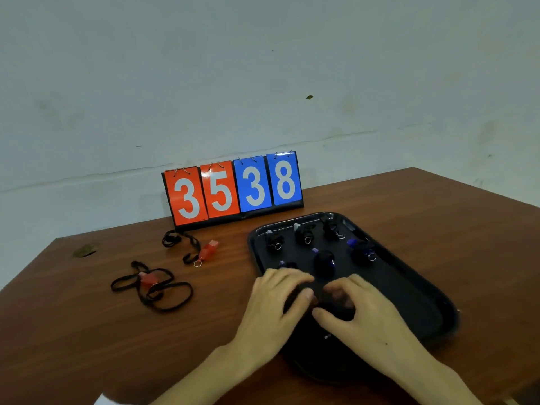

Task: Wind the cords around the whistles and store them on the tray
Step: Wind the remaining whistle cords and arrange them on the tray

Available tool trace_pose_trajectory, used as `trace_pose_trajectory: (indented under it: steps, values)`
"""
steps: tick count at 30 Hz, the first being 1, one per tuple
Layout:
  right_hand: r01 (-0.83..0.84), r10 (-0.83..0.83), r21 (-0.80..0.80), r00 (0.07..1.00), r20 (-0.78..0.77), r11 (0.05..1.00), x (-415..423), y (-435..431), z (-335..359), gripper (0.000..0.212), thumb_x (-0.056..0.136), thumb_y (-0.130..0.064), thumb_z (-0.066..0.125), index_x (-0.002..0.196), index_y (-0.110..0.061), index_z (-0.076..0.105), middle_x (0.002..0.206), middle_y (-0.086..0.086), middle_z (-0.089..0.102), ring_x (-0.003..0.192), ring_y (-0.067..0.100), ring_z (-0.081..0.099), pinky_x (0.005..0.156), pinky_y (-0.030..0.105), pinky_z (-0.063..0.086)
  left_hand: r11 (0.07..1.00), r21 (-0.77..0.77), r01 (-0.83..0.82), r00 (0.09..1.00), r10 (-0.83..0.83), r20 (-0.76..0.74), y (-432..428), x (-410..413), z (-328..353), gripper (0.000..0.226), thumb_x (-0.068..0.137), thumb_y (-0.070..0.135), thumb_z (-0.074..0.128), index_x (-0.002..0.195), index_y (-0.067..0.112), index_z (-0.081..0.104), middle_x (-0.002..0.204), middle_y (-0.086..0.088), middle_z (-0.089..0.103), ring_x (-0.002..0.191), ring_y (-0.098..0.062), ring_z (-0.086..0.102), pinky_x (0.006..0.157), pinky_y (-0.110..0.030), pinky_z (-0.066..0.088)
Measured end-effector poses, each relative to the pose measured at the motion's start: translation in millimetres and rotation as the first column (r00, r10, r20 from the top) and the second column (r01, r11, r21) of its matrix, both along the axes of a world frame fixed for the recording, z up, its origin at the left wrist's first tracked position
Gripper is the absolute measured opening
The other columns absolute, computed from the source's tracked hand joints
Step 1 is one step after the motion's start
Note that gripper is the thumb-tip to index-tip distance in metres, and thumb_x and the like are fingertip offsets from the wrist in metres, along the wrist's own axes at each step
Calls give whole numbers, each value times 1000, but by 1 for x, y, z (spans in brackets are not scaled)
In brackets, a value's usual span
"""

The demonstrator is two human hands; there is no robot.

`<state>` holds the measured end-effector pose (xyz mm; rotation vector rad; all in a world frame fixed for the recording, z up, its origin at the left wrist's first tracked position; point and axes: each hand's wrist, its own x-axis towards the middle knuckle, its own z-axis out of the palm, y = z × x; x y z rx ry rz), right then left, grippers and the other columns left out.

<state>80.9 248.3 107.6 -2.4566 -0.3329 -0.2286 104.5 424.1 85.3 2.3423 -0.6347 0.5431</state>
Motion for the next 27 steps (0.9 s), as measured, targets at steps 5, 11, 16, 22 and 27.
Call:
trace_pose_trajectory:
  steps: [5,11,16,22,27]
  values:
    - [-64,63,47,997,36,997,18,29,35,25,83,-45,60,105,-32,60,96,-16,51,89,0,48,79,17,40,913,-70,-402,911,406,68,74,24,1,18,90,23,53,105,26,63,106,16,55,105,-3,46,89,-19,31]
    - [-331,331,33,924,-193,943,70,131,68,23,87,-35,60,99,-16,66,98,-4,63,86,5,56,70,17,44,686,-75,-724,689,724,-29,153,21,2,25,88,7,57,109,16,65,114,-1,59,110,-19,50,95,-36,39]
    - [-197,196,42,881,-431,980,127,209,60,27,91,-34,55,98,-8,58,83,7,63,67,15,60,65,27,54,685,79,-724,683,729,-54,153,23,0,29,93,17,50,119,24,61,127,5,55,122,-16,41,100,-33,31]
    - [-54,-30,-217,930,-367,975,147,239,34,42,93,-41,49,108,-3,54,87,12,64,67,23,65,62,30,57,697,64,-715,697,717,-19,153,24,-4,28,91,18,48,114,24,63,121,7,56,118,-15,40,96,-30,29]
    - [-112,17,-268,942,-335,957,152,237,34,31,91,-31,57,109,-6,57,86,10,63,74,20,67,67,28,58,723,33,-690,723,690,-4,155,25,-4,26,91,16,49,112,23,64,119,8,56,116,-14,41,97,-29,29]
